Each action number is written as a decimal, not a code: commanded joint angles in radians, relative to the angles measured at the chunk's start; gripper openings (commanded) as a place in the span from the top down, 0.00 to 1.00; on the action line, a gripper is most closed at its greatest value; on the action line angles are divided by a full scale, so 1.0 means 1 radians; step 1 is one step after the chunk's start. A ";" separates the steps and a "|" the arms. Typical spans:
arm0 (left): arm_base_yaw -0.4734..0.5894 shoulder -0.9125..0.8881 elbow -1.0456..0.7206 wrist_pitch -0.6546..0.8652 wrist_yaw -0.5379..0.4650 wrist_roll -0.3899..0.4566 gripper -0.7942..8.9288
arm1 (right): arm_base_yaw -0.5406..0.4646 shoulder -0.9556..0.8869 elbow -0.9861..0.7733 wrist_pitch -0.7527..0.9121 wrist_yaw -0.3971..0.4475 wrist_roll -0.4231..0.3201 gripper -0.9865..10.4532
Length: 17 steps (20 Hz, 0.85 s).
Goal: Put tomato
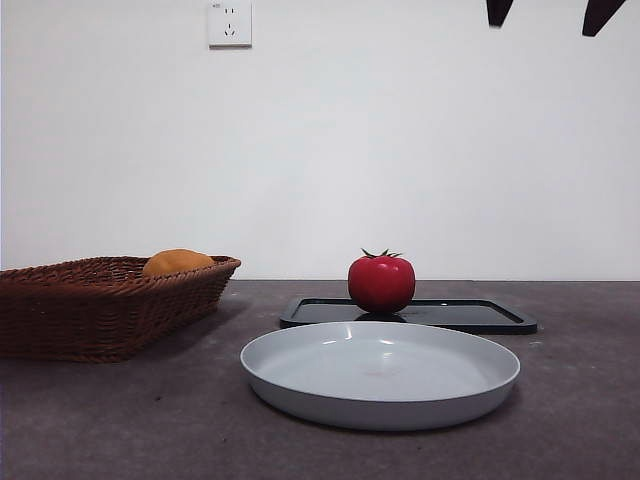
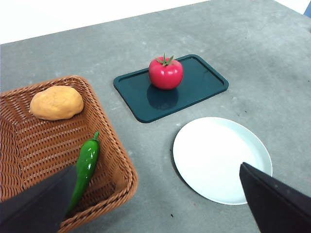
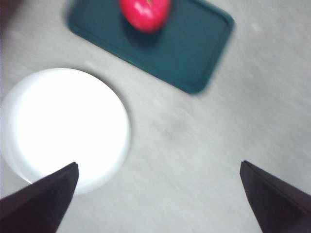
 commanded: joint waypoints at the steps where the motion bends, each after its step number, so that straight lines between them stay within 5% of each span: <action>1: -0.004 0.004 0.006 0.011 0.002 0.001 0.28 | 0.019 -0.149 -0.159 0.149 -0.053 -0.006 0.28; 9: -0.004 0.004 0.006 0.011 0.002 0.001 0.28 | 0.093 -0.700 -0.698 0.451 -0.037 0.047 0.28; 17: -0.004 0.004 0.006 0.011 0.002 0.000 0.28 | 0.093 -0.943 -0.806 0.474 0.050 0.080 0.28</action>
